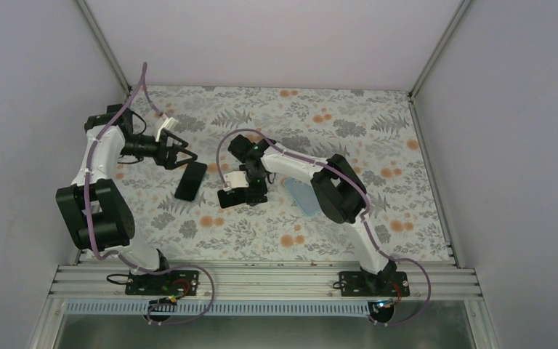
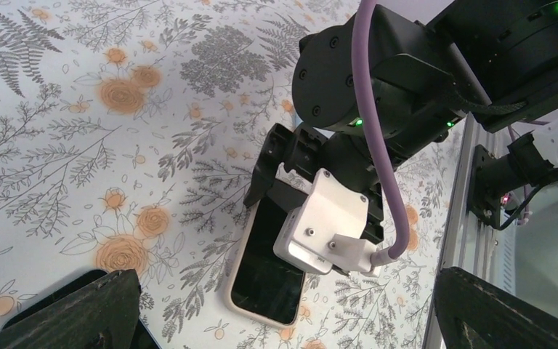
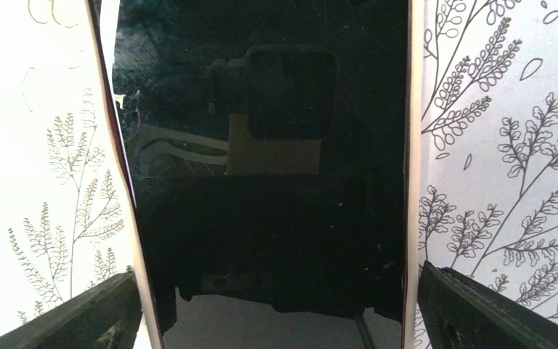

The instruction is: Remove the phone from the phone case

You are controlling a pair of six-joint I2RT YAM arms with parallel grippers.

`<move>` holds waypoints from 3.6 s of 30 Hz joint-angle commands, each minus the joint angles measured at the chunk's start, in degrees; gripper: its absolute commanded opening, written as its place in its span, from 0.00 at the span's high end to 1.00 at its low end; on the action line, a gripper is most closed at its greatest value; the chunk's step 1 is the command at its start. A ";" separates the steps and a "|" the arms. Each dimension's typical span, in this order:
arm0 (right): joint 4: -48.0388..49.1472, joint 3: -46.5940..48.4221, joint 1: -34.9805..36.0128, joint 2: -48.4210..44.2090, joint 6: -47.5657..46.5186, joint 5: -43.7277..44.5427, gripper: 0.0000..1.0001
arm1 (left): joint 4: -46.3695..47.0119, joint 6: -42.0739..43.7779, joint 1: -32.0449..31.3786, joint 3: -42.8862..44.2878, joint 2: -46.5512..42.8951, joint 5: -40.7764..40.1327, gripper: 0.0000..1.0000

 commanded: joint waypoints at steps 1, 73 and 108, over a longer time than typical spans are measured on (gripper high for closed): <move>-0.02 -0.22 0.39 3.30 -1.12 3.92 0.05 | -1.23 2.88 0.53 -0.17 0.45 3.29 0.00; -0.19 6.65 -4.65 4.41 -1.20 0.70 0.00 | -6.04 3.76 0.40 -0.59 16.41 12.39 0.00; 10.17 0.51 -1.92 -12.42 9.70 2.01 0.33 | -5.93 -2.40 -9.31 1.51 25.38 12.43 0.00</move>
